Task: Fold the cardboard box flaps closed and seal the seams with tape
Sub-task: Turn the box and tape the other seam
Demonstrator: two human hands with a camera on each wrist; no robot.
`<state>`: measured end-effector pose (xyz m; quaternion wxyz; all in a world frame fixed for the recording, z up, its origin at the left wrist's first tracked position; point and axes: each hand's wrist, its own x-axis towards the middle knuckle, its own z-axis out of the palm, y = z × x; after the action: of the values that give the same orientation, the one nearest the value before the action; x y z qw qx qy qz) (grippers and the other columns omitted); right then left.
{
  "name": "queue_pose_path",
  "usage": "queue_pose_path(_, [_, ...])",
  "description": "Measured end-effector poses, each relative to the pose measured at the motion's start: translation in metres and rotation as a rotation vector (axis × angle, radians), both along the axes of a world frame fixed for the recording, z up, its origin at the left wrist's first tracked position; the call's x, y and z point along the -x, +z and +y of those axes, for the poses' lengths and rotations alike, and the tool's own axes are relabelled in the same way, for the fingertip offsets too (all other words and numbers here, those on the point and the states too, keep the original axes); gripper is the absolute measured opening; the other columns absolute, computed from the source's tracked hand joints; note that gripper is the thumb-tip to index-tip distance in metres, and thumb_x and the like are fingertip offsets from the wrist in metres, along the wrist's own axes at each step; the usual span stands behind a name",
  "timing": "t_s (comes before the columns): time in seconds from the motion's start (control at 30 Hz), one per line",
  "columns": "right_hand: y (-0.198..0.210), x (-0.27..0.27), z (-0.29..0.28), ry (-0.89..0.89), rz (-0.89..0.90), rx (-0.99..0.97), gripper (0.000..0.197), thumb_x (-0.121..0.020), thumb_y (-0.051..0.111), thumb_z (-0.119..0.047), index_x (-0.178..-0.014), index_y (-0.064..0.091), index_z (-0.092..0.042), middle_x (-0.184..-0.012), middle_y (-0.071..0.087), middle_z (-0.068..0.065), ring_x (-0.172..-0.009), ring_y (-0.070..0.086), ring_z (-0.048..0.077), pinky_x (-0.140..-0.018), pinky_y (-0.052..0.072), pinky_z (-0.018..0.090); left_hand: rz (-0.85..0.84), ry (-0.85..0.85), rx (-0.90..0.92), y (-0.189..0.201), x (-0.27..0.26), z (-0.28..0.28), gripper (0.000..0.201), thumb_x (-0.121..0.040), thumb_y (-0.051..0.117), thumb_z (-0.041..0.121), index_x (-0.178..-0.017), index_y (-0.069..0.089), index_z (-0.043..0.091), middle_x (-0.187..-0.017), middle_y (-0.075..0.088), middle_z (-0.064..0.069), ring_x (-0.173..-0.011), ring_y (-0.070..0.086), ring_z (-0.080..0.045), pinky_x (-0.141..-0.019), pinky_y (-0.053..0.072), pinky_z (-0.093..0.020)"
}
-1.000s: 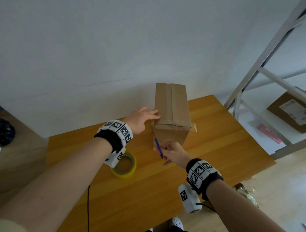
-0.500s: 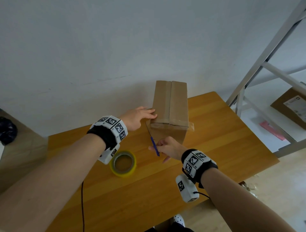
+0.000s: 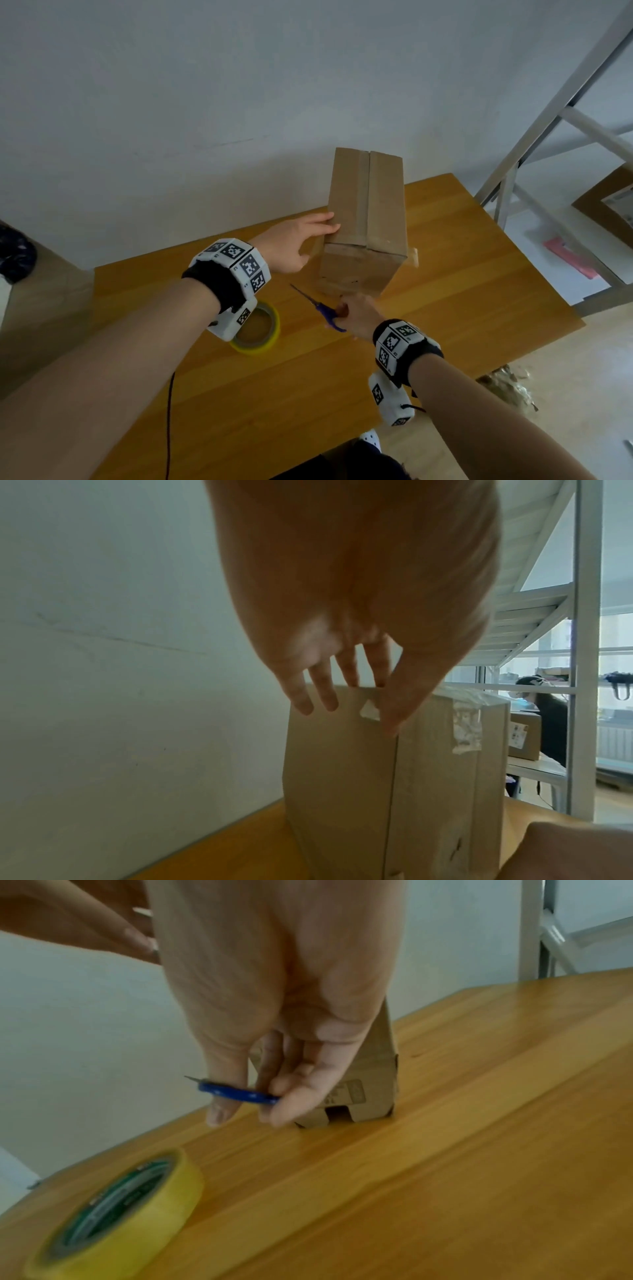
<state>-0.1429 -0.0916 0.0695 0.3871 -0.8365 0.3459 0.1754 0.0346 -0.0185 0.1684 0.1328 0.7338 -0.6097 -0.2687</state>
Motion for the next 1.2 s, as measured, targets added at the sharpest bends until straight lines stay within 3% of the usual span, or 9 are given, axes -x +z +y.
queue_pose_path(0.03, [-0.005,0.002,-0.003,-0.005,0.005,0.056,0.018,-0.082,0.070,-0.027,-0.072,0.060,-0.016,-0.089,0.070,0.011,-0.083,0.066,0.027,-0.069,0.055,0.037,-0.003,0.010,0.032,-0.004,0.001,0.000,0.073,-0.083,0.064,0.009,-0.142,0.031,0.035,-0.153,0.013,0.021,-0.107,0.048,0.014,-0.077,0.040,-0.005])
queue_pose_path(0.07, [-0.009,0.004,-0.004,-0.007,0.020,0.106,0.016,-0.081,0.071,-0.025,-0.074,0.059,-0.017,-0.089,0.069,0.010,-0.082,0.065,0.026,-0.069,0.054,0.036,-0.001,0.029,0.058,-0.007,0.001,-0.001,0.073,-0.081,0.068,0.016,-0.142,0.032,0.036,-0.153,0.014,0.021,-0.126,0.040,0.002,-0.094,0.036,-0.014])
queue_pose_path(0.1, [-0.013,0.007,-0.005,-0.015,0.029,0.138,0.013,-0.080,0.071,-0.024,-0.077,0.060,-0.017,-0.089,0.069,0.009,-0.081,0.064,0.025,-0.070,0.054,0.036,0.000,0.052,0.075,-0.010,0.002,-0.001,0.074,-0.079,0.071,0.022,-0.141,0.033,0.036,-0.153,0.016,0.020,-0.134,0.032,-0.006,-0.103,0.032,-0.023])
queue_pose_path(0.27, [-0.033,0.020,-0.005,-0.035,0.071,0.188,0.006,-0.085,0.065,-0.017,-0.085,0.060,-0.018,-0.095,0.065,0.006,-0.087,0.061,0.023,-0.071,0.052,0.033,-0.001,0.118,0.181,-0.022,0.004,-0.002,0.067,-0.075,0.073,0.031,-0.134,0.041,0.031,-0.153,0.018,0.015,-0.138,0.027,-0.009,-0.112,0.027,-0.033])
queue_pose_path(0.57, [-0.053,0.024,-0.006,0.088,0.093,0.242,0.015,-0.091,0.058,-0.016,-0.101,0.069,-0.012,-0.103,0.067,0.008,-0.092,0.063,0.025,-0.073,0.051,0.033,0.011,0.144,0.395,-0.043,0.014,-0.012,0.050,-0.078,0.067,0.038,-0.122,0.050,0.022,-0.149,0.032,0.005,-0.120,0.051,-0.016,-0.095,0.050,-0.034])
queue_pose_path(0.77, [-0.057,0.023,-0.010,0.207,0.086,0.298,0.019,-0.094,0.053,-0.018,-0.099,0.071,-0.012,-0.095,0.067,0.006,-0.079,0.060,0.022,-0.065,0.048,0.030,0.025,0.165,0.493,-0.052,0.024,-0.017,0.051,-0.081,0.059,0.041,-0.128,0.054,0.024,-0.148,0.035,0.000,-0.132,0.040,-0.015,-0.098,0.047,-0.031])
queue_pose_path(0.93, [-0.056,0.020,-0.011,0.294,0.088,0.320,0.017,-0.095,0.051,-0.014,-0.101,0.065,-0.007,-0.098,0.062,0.009,-0.075,0.052,0.022,-0.064,0.043,0.031,0.019,0.194,0.549,-0.058,0.029,-0.022,0.047,-0.080,0.062,0.038,-0.124,0.057,0.022,-0.144,0.040,-0.002,-0.125,0.046,-0.013,-0.093,0.050,-0.028])
queue_pose_path(1.07, [-0.058,0.020,-0.011,0.369,0.112,0.377,0.013,-0.095,0.050,-0.014,-0.099,0.061,-0.007,-0.094,0.057,0.008,-0.073,0.049,0.022,-0.063,0.042,0.032,0.039,0.198,0.565,-0.063,0.031,-0.026,0.046,-0.083,0.057,0.042,-0.124,0.058,0.020,-0.143,0.042,-0.003,-0.113,0.057,-0.014,-0.080,0.057,-0.032])
queue_pose_path(1.2, [-0.064,0.023,-0.012,0.457,0.158,0.367,0.011,-0.097,0.050,-0.016,-0.095,0.058,-0.008,-0.099,0.058,0.009,-0.075,0.050,0.022,-0.064,0.041,0.031,0.031,0.228,0.581,-0.067,0.035,-0.033,0.045,-0.084,0.056,0.040,-0.123,0.058,0.017,-0.143,0.043,-0.004,-0.114,0.057,-0.014,-0.083,0.057,-0.033])
